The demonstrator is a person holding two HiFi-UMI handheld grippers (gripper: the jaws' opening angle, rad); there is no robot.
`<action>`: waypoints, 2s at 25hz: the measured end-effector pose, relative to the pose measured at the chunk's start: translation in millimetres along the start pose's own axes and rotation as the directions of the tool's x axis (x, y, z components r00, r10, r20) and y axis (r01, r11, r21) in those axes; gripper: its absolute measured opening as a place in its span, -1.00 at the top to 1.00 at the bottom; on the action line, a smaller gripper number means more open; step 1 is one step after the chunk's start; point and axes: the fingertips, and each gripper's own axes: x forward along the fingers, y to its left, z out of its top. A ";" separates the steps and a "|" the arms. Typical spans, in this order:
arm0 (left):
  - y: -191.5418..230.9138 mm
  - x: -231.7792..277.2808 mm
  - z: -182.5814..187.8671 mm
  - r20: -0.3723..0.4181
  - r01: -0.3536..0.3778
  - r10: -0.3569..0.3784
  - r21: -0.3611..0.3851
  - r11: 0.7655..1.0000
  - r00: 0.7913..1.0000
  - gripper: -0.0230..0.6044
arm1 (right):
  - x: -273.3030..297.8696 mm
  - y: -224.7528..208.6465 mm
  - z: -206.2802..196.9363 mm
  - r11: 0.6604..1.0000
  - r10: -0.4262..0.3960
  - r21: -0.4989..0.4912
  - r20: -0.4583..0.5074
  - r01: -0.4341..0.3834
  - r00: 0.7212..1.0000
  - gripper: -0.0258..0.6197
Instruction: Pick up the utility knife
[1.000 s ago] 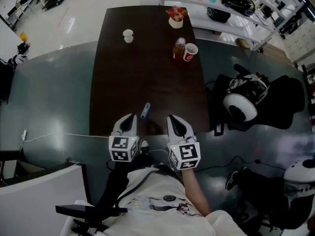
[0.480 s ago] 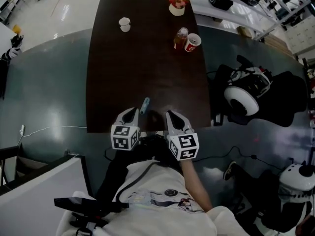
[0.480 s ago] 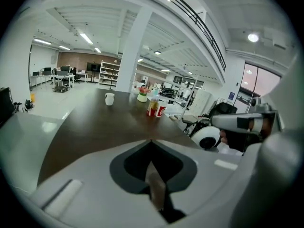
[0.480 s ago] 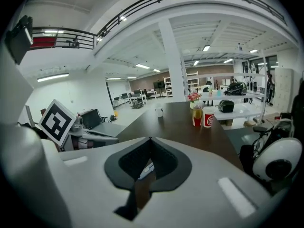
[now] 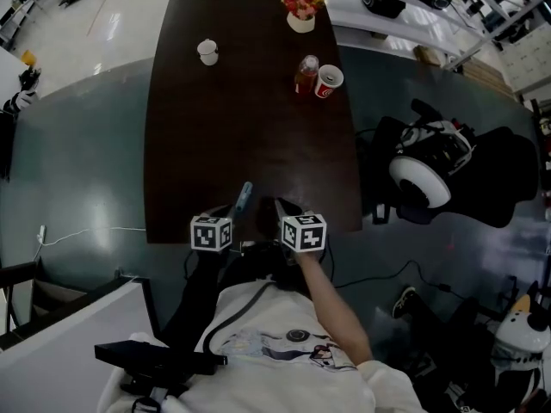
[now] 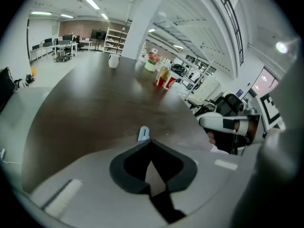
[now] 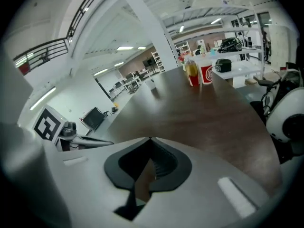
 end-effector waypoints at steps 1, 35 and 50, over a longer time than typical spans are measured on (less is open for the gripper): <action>3.3 5.3 -4.9 -0.021 -0.003 0.003 -0.007 1.000 1.000 0.93 | 6.1 -4.3 -5.7 1.000 -0.010 0.002 -0.026 0.010 1.000 0.92; 24.6 74.6 -31.3 -0.203 -0.026 0.036 0.049 0.998 0.978 0.50 | -12.6 -16.0 -47.4 0.995 0.019 0.103 -0.113 -0.008 0.993 0.92; 7.5 92.5 -44.2 -0.181 -0.068 0.101 0.181 0.981 0.978 0.71 | -18.9 -24.4 -50.4 0.994 0.003 0.105 -0.112 0.009 0.994 0.92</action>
